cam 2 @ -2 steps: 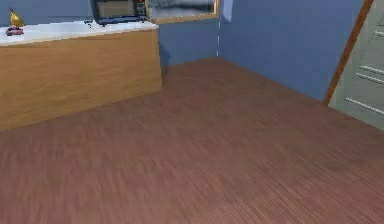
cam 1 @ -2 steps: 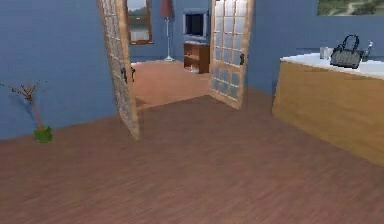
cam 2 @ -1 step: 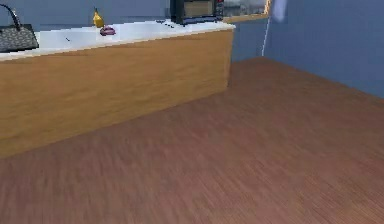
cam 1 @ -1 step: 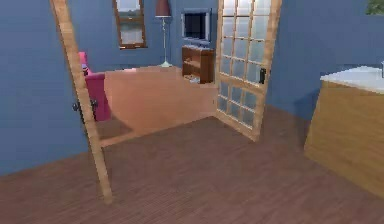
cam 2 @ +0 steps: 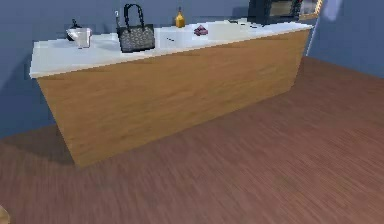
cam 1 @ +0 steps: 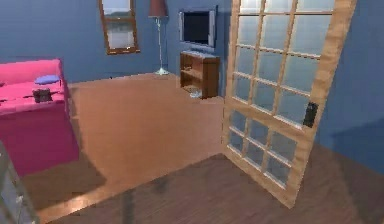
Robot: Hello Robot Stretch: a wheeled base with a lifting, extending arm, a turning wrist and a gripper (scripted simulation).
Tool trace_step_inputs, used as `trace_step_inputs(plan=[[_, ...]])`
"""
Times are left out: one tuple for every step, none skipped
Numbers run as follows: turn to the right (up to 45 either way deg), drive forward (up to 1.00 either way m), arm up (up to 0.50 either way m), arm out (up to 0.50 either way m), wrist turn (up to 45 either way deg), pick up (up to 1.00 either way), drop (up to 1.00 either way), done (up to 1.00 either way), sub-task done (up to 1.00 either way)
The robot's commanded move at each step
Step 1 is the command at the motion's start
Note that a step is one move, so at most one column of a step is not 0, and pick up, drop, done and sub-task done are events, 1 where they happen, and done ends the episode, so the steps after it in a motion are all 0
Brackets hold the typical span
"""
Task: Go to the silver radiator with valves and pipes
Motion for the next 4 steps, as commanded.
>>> trace_step_inputs(plan=[[3.0,0.00,0.00,0.00,0.0,0.00,0.00,0.00,0.00],[0.0,0.45,0.00,0.00,0.0,0.00,0.00,0.00,0.00],[-27.0,0.00,0.00,0.00,0.0,0.00,0.00,0.00,0.00],[0.0,1.00,0.00,0.00,0.0,0.00,0.00,0.00,0.00]])
